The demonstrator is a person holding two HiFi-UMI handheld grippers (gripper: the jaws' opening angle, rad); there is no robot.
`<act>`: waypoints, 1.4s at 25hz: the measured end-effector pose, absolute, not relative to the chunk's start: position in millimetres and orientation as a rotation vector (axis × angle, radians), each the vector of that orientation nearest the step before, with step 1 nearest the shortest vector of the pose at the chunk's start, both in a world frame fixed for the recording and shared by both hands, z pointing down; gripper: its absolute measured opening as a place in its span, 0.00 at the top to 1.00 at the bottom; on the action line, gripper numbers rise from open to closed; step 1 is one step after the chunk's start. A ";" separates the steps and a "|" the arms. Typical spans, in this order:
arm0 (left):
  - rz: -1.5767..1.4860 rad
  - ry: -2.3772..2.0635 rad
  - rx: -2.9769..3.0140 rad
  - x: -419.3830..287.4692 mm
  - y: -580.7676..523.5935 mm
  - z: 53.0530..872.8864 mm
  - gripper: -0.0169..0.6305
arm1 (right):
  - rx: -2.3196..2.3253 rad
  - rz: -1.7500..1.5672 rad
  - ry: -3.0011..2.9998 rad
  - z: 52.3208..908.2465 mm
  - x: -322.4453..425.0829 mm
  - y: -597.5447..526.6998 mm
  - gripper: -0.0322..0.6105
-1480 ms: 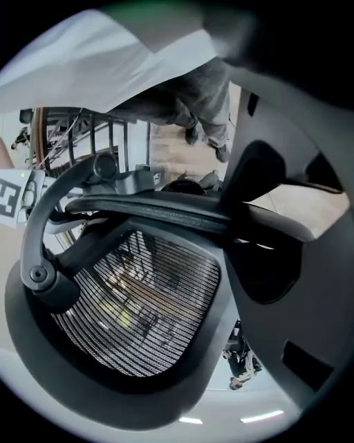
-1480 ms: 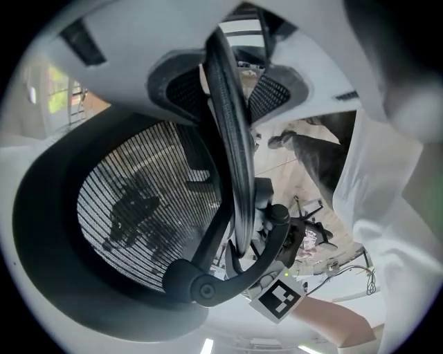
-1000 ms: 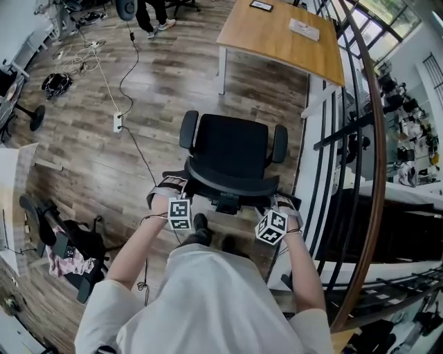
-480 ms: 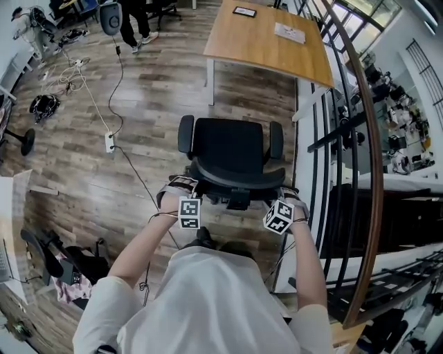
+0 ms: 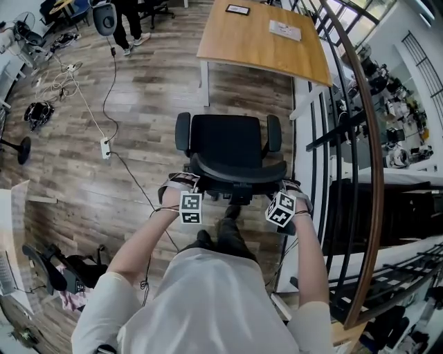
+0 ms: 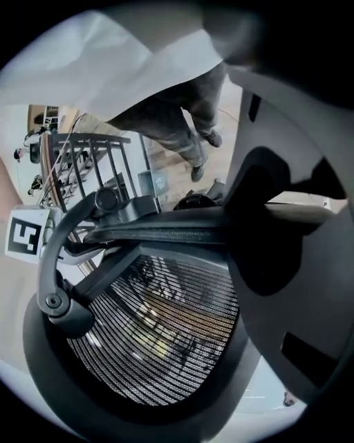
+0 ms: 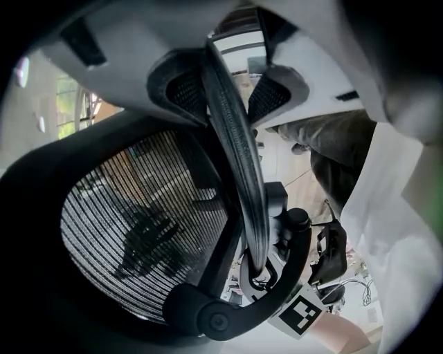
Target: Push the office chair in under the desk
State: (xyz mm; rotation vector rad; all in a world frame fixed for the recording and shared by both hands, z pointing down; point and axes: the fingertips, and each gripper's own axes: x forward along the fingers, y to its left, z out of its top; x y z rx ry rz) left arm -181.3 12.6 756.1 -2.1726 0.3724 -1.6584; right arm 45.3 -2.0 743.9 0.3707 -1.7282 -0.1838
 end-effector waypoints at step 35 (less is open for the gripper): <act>-1.711 0.391 -2.044 -140.1 -198.2 758.7 0.84 | 0.344 -0.243 -1.719 740.7 85.8 -187.2 0.70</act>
